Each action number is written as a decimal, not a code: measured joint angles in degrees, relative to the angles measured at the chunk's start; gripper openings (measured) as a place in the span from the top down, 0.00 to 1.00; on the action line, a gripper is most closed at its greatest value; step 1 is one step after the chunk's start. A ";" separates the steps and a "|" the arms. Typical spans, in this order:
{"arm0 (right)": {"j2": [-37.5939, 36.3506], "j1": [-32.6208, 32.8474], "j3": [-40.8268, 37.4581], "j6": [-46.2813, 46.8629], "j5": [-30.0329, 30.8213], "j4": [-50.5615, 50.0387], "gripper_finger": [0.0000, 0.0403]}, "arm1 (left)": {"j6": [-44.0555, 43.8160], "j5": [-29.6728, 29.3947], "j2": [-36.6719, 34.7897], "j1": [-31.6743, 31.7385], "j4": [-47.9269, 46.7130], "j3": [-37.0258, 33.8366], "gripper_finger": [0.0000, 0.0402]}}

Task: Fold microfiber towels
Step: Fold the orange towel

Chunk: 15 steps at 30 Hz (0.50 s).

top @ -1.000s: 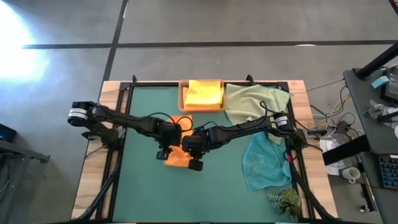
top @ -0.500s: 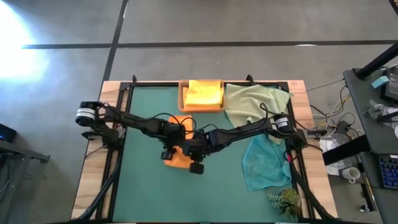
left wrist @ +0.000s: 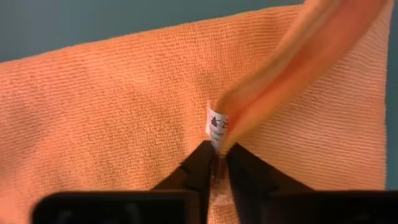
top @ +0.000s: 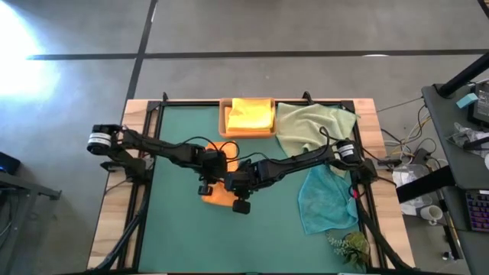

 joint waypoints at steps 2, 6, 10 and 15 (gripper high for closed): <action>0.00 -0.01 0.00 0.02 0.56 -0.27 0.98 | -1.07 0.03 -0.04 0.00 -0.67 0.09 0.97; 0.00 -0.15 0.00 0.02 0.67 -0.29 0.98 | -2.98 0.22 -0.36 -0.04 -1.95 0.26 0.98; -0.01 -0.28 0.00 0.02 0.70 -0.75 0.98 | -5.09 0.39 -1.95 -0.04 -4.29 0.26 1.00; -0.27 -0.37 0.00 0.02 1.13 -0.83 0.98 | -8.70 0.70 -6.13 -0.04 -8.07 0.47 1.00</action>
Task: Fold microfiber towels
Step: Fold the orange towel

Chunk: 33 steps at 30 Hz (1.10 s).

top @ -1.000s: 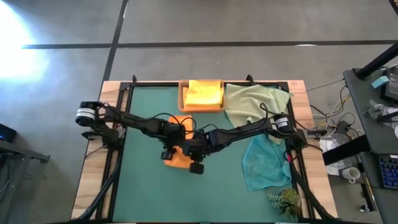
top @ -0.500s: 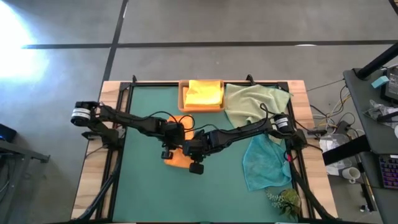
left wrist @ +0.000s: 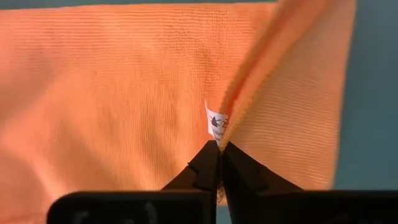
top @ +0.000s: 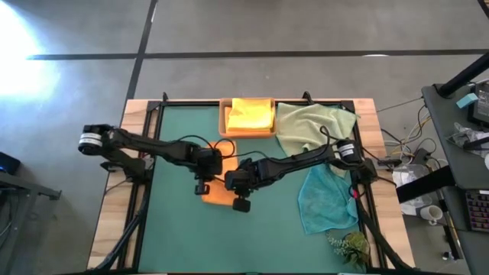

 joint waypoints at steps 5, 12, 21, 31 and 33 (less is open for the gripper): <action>-0.32 -0.57 0.00 0.07 5.09 0.06 0.98 | -1.92 -0.31 -4.89 0.02 -3.31 0.19 1.00; -0.42 -4.42 0.00 2.75 9.53 0.31 0.98 | -1.84 -10.33 -8.93 1.33 -4.83 0.19 1.00; -0.32 -10.91 -0.02 -0.88 12.15 3.43 0.98 | 0.05 -17.02 -8.10 8.01 -4.89 0.21 1.00; 0.23 -15.74 -0.40 -4.28 12.58 7.79 0.98 | 2.39 -19.95 -4.77 13.53 -4.34 0.22 1.00; 0.23 -16.18 -0.48 -4.28 12.40 7.84 0.98 | 3.13 -20.00 -4.40 14.02 -4.29 0.23 1.00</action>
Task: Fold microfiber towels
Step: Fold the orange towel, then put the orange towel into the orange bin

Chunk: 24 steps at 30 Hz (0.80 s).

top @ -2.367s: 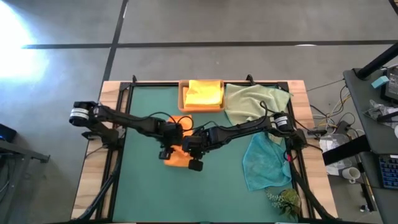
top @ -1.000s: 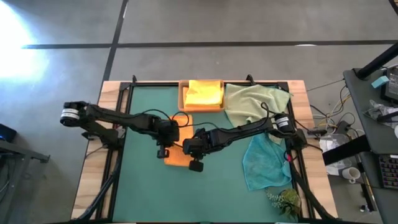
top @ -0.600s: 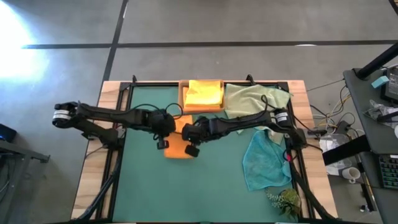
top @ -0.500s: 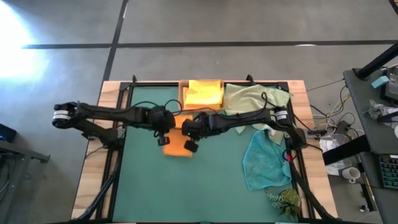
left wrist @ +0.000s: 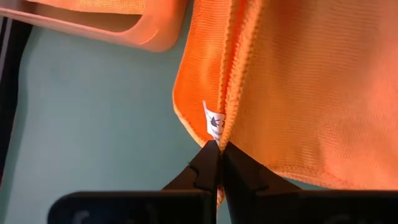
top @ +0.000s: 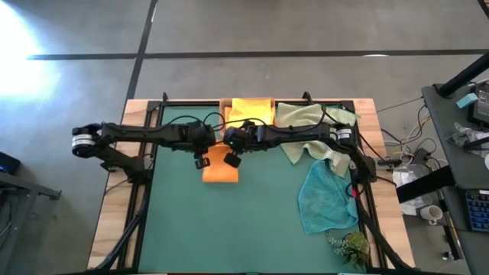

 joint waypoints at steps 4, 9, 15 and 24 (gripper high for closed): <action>0.00 -0.17 -0.10 0.24 -0.11 0.11 0.98 | 0.25 -0.03 0.29 0.58 0.11 0.00 1.00; 0.00 -0.08 -0.13 0.35 -0.11 0.20 0.98 | 0.63 -3.51 0.31 0.76 0.17 0.00 1.00; 0.00 -0.29 -0.13 1.45 -0.03 0.20 0.94 | 3.23 -5.98 0.27 0.78 0.64 0.00 0.95; -0.03 -0.62 0.33 4.21 0.05 0.02 0.74 | 7.63 -7.33 0.27 0.78 1.80 0.00 0.70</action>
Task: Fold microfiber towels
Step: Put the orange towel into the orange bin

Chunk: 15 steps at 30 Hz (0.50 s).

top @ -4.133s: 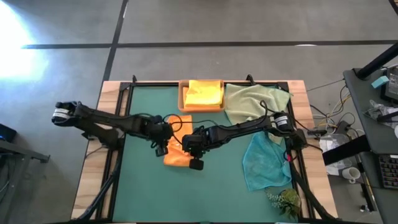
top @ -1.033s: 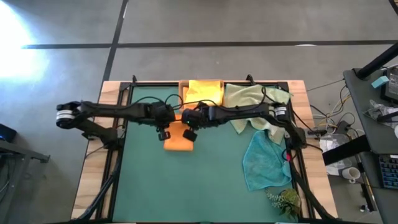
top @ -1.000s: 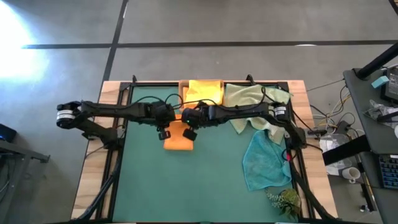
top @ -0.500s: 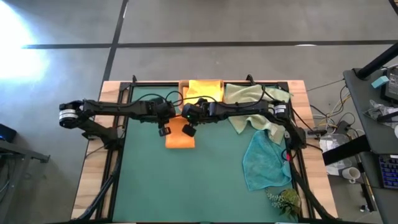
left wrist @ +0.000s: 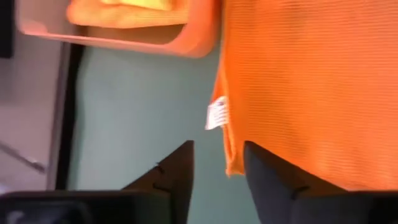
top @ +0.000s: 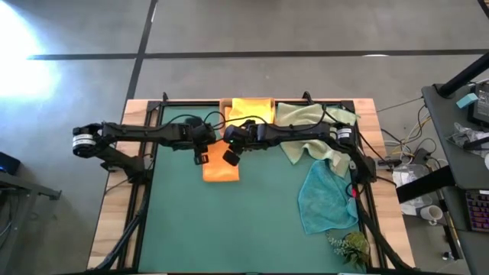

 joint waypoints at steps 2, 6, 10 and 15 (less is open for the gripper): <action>-0.24 -0.01 0.72 -0.34 0.00 -1.21 0.71 | 0.15 -1.97 -0.15 0.00 -0.50 0.11 0.64; -1.29 -0.01 4.81 -4.01 -2.60 -10.18 0.67 | -0.02 -3.04 -0.99 -0.22 -10.16 4.17 0.58; -2.42 0.05 9.12 -8.93 -2.96 -23.43 0.67 | -0.66 -2.92 -4.06 -1.55 -17.60 6.39 0.57; -4.70 0.56 7.02 -8.51 -2.84 -32.51 0.70 | -8.59 0.88 -10.56 -4.10 -18.17 5.25 0.57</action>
